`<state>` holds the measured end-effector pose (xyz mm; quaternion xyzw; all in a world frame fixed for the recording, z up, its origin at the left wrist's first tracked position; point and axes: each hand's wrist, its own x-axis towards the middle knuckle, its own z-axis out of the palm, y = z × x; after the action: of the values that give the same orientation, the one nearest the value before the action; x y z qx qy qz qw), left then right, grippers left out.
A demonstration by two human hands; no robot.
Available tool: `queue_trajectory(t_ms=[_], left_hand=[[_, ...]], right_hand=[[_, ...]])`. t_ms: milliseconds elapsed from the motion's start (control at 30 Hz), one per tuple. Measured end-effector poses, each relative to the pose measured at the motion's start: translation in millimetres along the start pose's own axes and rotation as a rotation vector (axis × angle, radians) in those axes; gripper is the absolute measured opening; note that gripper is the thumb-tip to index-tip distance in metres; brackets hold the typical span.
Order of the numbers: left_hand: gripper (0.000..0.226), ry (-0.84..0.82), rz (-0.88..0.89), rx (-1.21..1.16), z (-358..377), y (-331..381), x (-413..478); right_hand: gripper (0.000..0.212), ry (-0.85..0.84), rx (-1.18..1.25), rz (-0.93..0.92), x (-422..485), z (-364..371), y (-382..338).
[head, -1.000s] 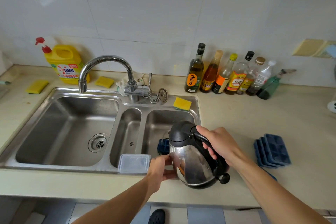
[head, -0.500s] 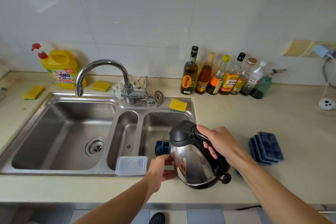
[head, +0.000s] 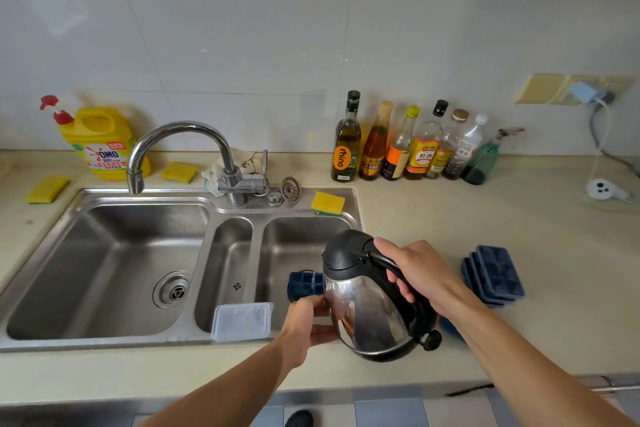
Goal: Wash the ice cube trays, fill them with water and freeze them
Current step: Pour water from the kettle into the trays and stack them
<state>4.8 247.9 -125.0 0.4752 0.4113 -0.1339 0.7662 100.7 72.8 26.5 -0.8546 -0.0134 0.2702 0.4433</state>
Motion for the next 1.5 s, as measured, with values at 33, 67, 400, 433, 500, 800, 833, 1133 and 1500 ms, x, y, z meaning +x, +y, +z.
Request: queue_trajectory(t_ms=[33, 67, 400, 433, 500, 800, 833, 1133, 1500], left_hand=[[0.026, 0.0, 0.0, 0.001, 1.0, 0.4, -0.6], [0.025, -0.001, 0.002, 0.003, 2.1, 0.8, -0.8], [0.03, -0.037, 0.006, 0.022, 8.8, 4.6, 1.9], [0.03, -0.041, 0.001, 0.022, 8.8, 5.2, 2.6], [0.03, -0.043, -0.005, 0.026, 9.1, 6.1, 3.3], [0.027, -0.031, -0.019, 0.035, 9.7, 10.7, 9.8], [0.027, -0.031, -0.016, 0.038, 9.9, 11.2, 10.7], [0.027, -0.013, -0.012, 0.038, 8.2, 13.1, 15.4], [0.027, -0.008, -0.027, 0.006, 3.6, 13.3, 10.9]], right_hand=[[0.061, 0.001, 0.001, 0.0, -0.6, -0.9, 0.2], [0.061, 0.001, 0.0, -0.002, -0.8, -1.9, 0.3], [0.06, 0.016, 0.009, 0.0, 1.7, -7.2, -0.3], [0.06, 0.018, 0.006, -0.002, 2.3, -7.6, -0.5], [0.061, 0.019, 0.003, -0.003, 3.8, -8.2, -1.1], [0.061, 0.021, 0.007, 0.009, 12.6, -8.6, -3.5], [0.061, 0.022, 0.01, 0.011, 13.7, -8.3, -3.8], [0.061, 0.005, 0.016, 0.021, 20.8, -5.9, -5.7], [0.062, -0.004, 0.002, 0.017, 20.7, -2.1, -5.8]])
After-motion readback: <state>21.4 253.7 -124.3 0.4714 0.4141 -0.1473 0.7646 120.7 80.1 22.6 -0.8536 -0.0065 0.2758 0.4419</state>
